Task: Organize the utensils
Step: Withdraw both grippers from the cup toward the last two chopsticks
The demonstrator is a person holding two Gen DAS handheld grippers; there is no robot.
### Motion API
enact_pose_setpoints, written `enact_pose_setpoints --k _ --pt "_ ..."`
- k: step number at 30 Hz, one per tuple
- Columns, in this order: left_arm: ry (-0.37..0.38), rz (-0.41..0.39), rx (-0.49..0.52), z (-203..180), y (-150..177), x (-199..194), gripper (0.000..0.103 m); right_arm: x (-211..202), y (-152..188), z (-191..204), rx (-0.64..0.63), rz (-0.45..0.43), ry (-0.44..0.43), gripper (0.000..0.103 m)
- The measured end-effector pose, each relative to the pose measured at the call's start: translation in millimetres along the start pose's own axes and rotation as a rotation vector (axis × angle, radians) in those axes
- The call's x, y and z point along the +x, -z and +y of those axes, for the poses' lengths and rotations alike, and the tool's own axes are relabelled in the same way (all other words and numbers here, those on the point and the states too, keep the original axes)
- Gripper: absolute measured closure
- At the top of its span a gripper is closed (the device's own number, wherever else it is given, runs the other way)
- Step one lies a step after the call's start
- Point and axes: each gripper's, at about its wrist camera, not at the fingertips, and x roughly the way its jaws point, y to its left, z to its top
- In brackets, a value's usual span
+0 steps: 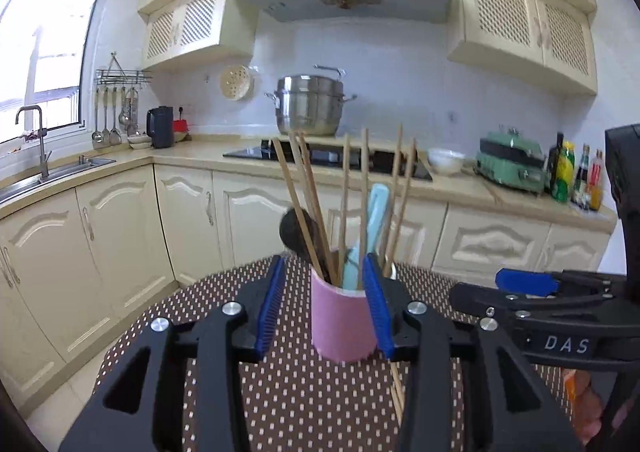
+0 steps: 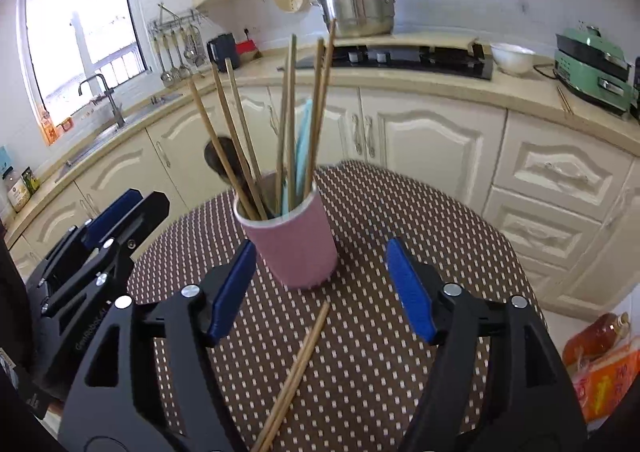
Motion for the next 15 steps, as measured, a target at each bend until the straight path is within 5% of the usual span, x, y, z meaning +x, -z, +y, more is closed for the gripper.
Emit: enact_pose_setpoints --k 15 --pt "-0.008 0.245 0.066 4.5 43.4 -1.2 0.063 27.6 59.7 -7.7 -0.011 0.209 0.064 0.034"
